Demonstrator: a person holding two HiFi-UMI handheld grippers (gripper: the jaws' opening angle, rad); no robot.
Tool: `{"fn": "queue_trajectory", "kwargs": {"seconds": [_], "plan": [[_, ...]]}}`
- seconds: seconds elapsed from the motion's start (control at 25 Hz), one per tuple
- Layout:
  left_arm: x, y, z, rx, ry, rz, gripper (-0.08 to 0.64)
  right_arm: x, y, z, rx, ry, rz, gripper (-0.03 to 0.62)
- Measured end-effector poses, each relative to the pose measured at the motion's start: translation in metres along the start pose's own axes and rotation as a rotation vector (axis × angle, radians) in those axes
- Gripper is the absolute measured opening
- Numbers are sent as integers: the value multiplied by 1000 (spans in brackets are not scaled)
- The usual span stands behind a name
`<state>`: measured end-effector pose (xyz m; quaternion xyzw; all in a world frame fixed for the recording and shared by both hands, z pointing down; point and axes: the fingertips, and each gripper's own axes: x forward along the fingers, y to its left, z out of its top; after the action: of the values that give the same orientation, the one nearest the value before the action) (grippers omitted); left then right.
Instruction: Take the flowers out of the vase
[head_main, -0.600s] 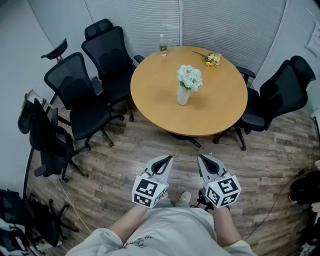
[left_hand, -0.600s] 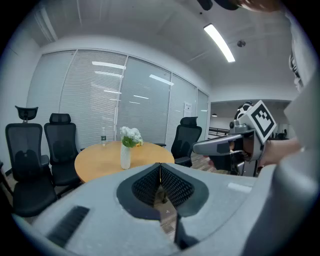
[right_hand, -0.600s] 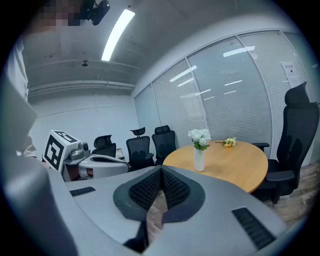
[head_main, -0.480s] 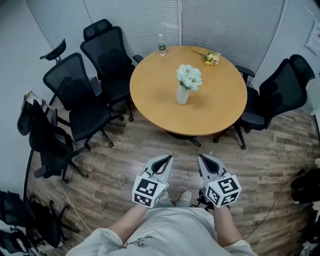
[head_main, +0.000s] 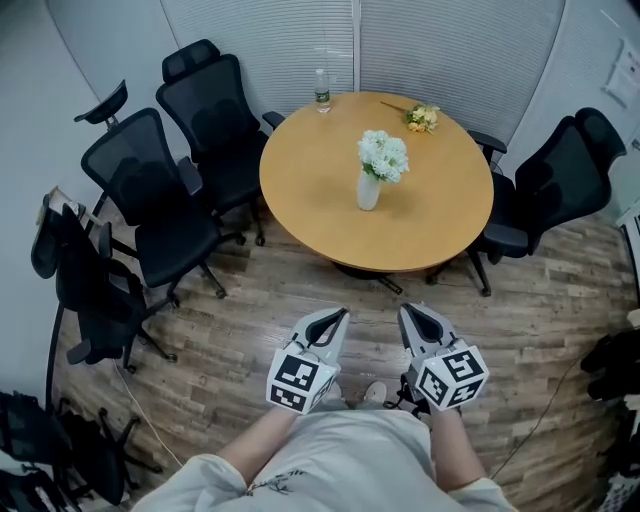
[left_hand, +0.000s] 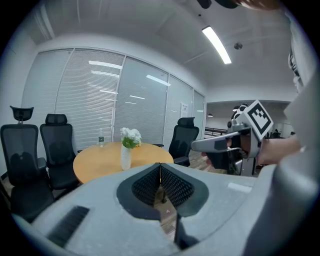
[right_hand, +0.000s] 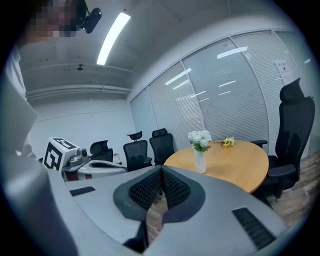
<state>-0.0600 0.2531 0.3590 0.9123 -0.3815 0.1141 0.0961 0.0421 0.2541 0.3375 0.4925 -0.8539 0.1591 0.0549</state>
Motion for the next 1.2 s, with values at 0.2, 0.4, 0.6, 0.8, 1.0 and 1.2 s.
{"fn": "queue_trajectory", "kwargs": {"seconds": [0.2, 0.4, 0.6, 0.8, 1.0, 1.2], "plan": [[-13, 17, -1, 13, -8, -14, 11, 10, 9, 2, 8, -21, -47, 8], [-11, 26, -6, 10, -3, -18, 11, 15, 5, -1, 25, -20, -62, 8], [4, 38, -4, 8, 2, -21, 11, 32, 0, -1, 17, -20, -52, 8], [33, 58, 3, 2, 1, -3, 11, 60, -22, 1, 22, -7, -27, 8], [78, 79, 15, -1, 8, 0, 11, 94, -57, 20, 15, -8, -16, 8], [126, 102, 39, 7, -1, 13, 11, 126, -103, 49, 8, -17, -11, 8]]}}
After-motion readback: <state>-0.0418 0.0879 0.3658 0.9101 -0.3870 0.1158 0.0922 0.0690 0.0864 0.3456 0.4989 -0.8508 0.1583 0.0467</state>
